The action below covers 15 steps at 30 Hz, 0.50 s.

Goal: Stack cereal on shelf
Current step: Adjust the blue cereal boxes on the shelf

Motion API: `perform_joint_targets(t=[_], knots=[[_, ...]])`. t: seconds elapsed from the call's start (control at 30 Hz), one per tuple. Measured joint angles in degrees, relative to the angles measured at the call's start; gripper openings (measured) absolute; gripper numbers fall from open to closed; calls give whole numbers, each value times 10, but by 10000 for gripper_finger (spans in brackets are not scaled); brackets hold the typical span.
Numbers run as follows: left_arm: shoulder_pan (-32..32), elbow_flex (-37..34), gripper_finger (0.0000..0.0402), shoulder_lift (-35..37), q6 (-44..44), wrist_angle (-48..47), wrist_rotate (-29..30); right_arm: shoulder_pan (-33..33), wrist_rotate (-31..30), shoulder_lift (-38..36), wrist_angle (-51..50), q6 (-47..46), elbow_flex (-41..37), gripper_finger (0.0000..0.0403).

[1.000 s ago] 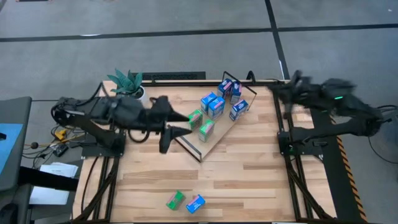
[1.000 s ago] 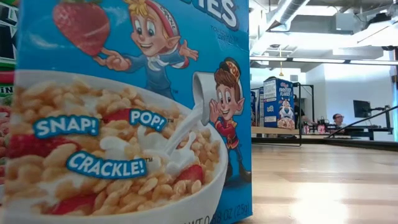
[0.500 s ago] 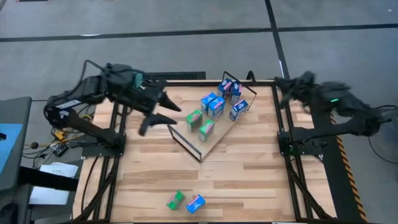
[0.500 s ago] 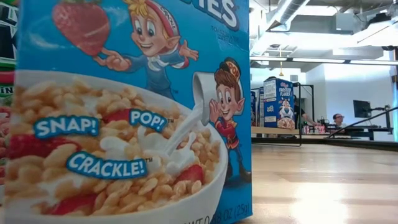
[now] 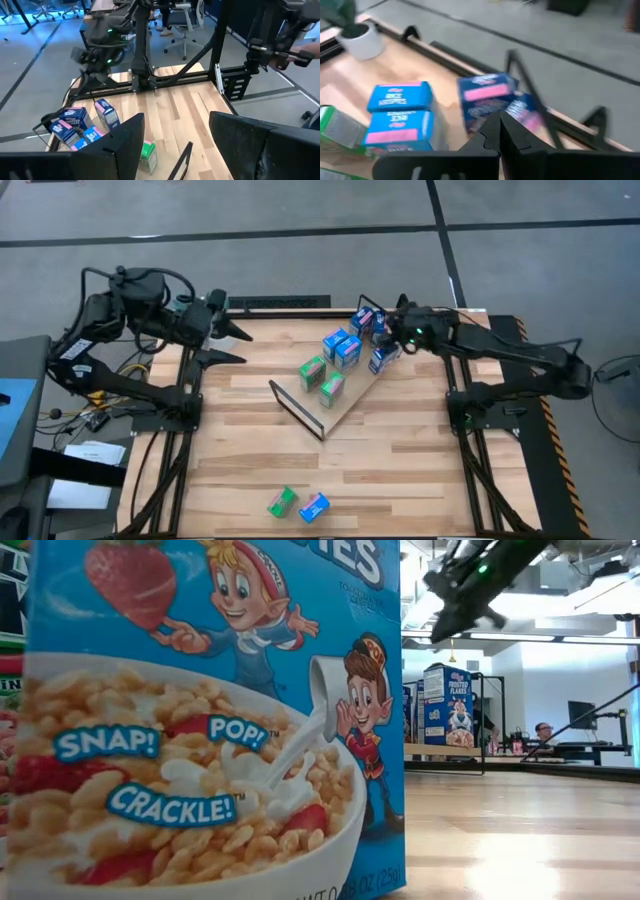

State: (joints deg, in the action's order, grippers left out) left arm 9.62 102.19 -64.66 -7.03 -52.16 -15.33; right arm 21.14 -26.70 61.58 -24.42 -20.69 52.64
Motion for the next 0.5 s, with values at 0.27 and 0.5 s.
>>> perform_joint_targets(t=[0.27, 0.5], knots=[[4, 0, 215, 3, -14, 28, -27, 138, 210, 52, 102, 101, 0, 6], [4, 0, 215, 2, -10, 64, -9, 267, 220, 27, 109, 119, 0, 17]])
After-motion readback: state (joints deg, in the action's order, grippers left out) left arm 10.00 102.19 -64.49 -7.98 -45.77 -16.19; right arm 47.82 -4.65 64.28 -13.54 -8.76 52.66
